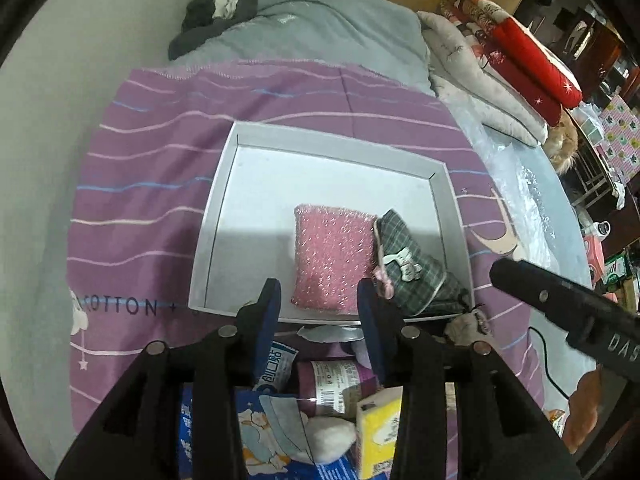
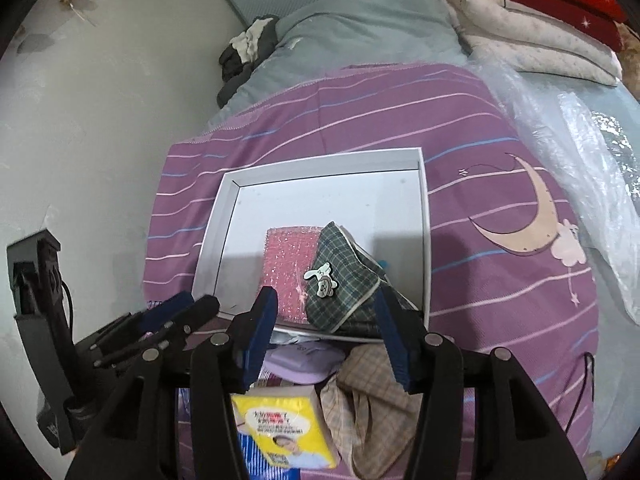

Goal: Organize soft objects
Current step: 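Lower sponge and pouch side by side in box, open both tools, then move left tool to yellow tissue pack while right tool grasps beige plaid cloth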

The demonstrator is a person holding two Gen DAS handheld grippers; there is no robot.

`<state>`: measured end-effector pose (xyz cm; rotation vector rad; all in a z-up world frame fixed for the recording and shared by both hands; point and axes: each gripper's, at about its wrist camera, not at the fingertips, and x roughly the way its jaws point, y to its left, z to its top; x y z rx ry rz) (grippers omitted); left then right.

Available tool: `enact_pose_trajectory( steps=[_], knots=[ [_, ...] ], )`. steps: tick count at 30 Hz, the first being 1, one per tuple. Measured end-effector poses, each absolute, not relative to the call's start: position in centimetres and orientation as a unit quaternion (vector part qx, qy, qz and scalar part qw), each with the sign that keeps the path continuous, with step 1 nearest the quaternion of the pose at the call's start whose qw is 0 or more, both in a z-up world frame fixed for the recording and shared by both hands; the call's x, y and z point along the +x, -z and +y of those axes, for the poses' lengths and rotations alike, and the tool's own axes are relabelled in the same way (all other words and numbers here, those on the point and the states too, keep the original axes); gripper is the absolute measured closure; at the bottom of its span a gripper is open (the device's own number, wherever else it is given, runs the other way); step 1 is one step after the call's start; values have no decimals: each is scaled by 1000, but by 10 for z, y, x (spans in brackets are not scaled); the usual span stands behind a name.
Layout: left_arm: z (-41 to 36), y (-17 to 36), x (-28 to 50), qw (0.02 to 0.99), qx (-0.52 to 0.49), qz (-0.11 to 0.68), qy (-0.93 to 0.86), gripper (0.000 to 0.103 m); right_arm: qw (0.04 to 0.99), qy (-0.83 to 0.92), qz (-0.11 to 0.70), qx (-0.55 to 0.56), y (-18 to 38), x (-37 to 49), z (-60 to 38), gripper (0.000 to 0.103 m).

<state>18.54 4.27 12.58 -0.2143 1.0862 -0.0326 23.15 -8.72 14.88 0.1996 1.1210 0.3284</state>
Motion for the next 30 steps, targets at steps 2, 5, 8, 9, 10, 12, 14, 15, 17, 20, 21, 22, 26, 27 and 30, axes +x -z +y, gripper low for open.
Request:
enact_pose_trajectory(
  steps=[2, 5, 8, 9, 10, 12, 14, 15, 17, 20, 21, 22, 26, 27, 30],
  knots=[
    [39, -130, 184, 850, -99, 517, 15, 62, 830, -152, 528, 93, -153, 226, -91, 52],
    [32, -133, 182, 849, -97, 519, 22, 62, 831, -148, 530, 88, -156, 220, -95, 52],
    [25, -131, 182, 843, -96, 528, 22, 62, 831, -143, 532, 78, -154, 214, -96, 52],
    [23, -130, 182, 841, -98, 531, 24, 62, 831, -141, 532, 76, -154, 212, -97, 52],
    [22, -129, 182, 839, -103, 534, 28, 62, 832, -140, 532, 75, -154, 211, -97, 52],
    [20, -128, 179, 835, -113, 537, 33, 62, 831, -138, 533, 77, -153, 208, -99, 52],
    [20, -124, 176, 834, -116, 539, 32, 62, 831, -136, 534, 77, -151, 206, -100, 52],
    [20, -122, 174, 834, -117, 539, 31, 62, 831, -133, 535, 74, -149, 204, -101, 52],
    [21, -118, 171, 831, -119, 542, 29, 62, 832, -127, 535, 69, -145, 199, -101, 52],
    [26, -111, 167, 826, -134, 546, 40, 62, 831, -126, 537, 64, -137, 192, -99, 52],
    [27, -110, 165, 825, -138, 546, 43, 62, 831, -125, 538, 63, -134, 190, -99, 52],
    [29, -109, 163, 825, -142, 545, 47, 62, 832, -124, 537, 60, -131, 188, -97, 52],
    [36, -104, 153, 823, -152, 544, 61, 62, 839, -120, 528, 55, -124, 182, -93, 52],
    [38, -103, 150, 822, -155, 545, 65, 62, 841, -122, 525, 57, -123, 181, -92, 52],
    [44, -98, 139, 813, -176, 547, 95, 62, 842, -124, 520, 72, -117, 178, -94, 52]
  ],
)
